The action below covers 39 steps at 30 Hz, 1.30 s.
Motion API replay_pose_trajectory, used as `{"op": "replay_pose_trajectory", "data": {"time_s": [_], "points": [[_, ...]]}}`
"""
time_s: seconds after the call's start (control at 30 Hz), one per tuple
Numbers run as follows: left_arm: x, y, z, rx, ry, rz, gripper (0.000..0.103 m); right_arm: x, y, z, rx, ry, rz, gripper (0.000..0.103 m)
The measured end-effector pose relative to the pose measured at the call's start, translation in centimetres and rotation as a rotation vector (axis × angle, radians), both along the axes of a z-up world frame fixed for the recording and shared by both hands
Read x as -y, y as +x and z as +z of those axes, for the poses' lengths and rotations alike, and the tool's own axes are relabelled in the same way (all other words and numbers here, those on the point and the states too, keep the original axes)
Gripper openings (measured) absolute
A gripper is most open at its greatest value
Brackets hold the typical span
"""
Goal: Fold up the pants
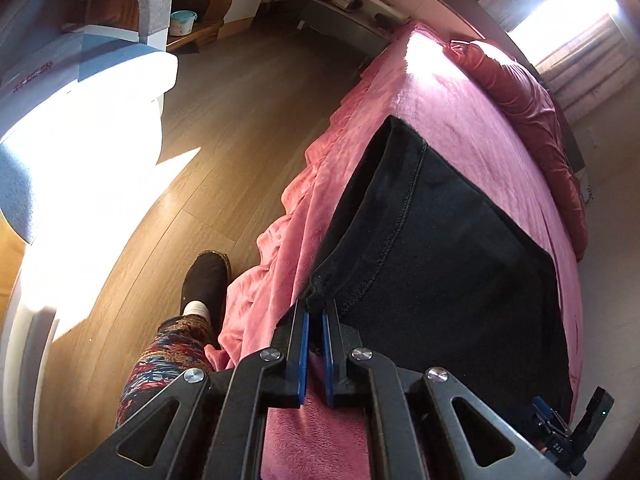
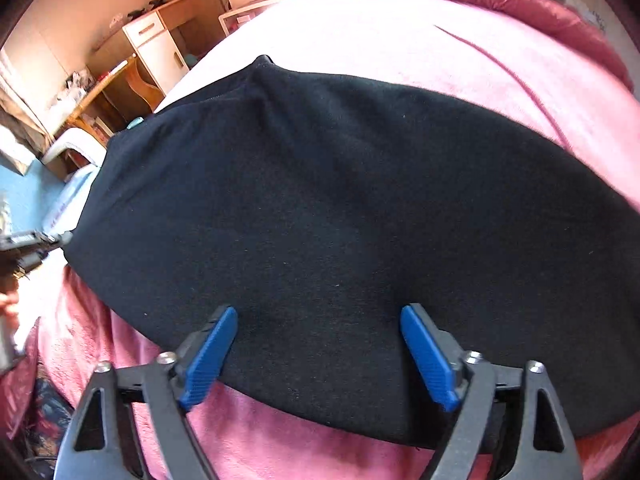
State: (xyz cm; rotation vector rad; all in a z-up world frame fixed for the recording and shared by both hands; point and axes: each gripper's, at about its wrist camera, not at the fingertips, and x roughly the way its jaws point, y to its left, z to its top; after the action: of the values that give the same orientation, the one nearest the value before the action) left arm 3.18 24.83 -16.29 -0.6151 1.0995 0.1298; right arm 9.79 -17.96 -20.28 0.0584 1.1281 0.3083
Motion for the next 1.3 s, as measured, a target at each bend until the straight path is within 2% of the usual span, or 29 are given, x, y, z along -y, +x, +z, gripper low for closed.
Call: {"op": "replay_pose_trajectory", "data": {"time_s": [0.13,0.27,0.4,0.57,0.63,0.77,0.87,1.0,1.17,1.3], "points": [[0.3,0.2,0.0,-0.01,0.038,-0.01,0.01,-0.7,-0.1,-0.2,-0.005,-0.013,0.032,0.103],[0.0,-0.2,1.0,-0.013,0.087,0.031,0.027,-1.1,0.0,-0.3,-0.005,-0.044,0.037,0.103],[0.6,-0.4,4.2,0.063,0.212,0.052,0.032,-1.3,-0.2,-0.2,0.004,-0.043,0.03,0.103],[4.1,-0.3,7.1,0.154,0.258,-0.032,0.035,-2.1,-1.0,0.1,0.016,-0.052,0.024,0.103],[6.1,-0.1,7.7,0.17,0.255,-0.084,0.035,-2.2,-1.4,0.4,0.026,-0.055,0.015,0.099],[10.9,0.4,8.0,0.188,0.256,-0.212,0.035,-1.8,-2.0,1.4,0.046,-0.048,-0.029,0.081],[14.1,1.0,7.7,0.189,0.226,-0.297,0.036,-0.2,-2.3,2.3,0.046,-0.003,-0.084,0.077],[18.6,1.3,7.2,0.201,0.218,-0.393,0.043,3.2,-3.1,3.6,0.048,0.067,-0.185,0.071],[23.1,1.5,6.7,0.206,0.218,-0.479,0.044,9.4,-4.5,5.0,0.042,0.137,-0.341,0.067],[25.7,1.6,6.4,0.19,0.23,-0.524,0.044,15.0,-6.0,6.3,0.042,0.144,-0.465,0.067]]}}
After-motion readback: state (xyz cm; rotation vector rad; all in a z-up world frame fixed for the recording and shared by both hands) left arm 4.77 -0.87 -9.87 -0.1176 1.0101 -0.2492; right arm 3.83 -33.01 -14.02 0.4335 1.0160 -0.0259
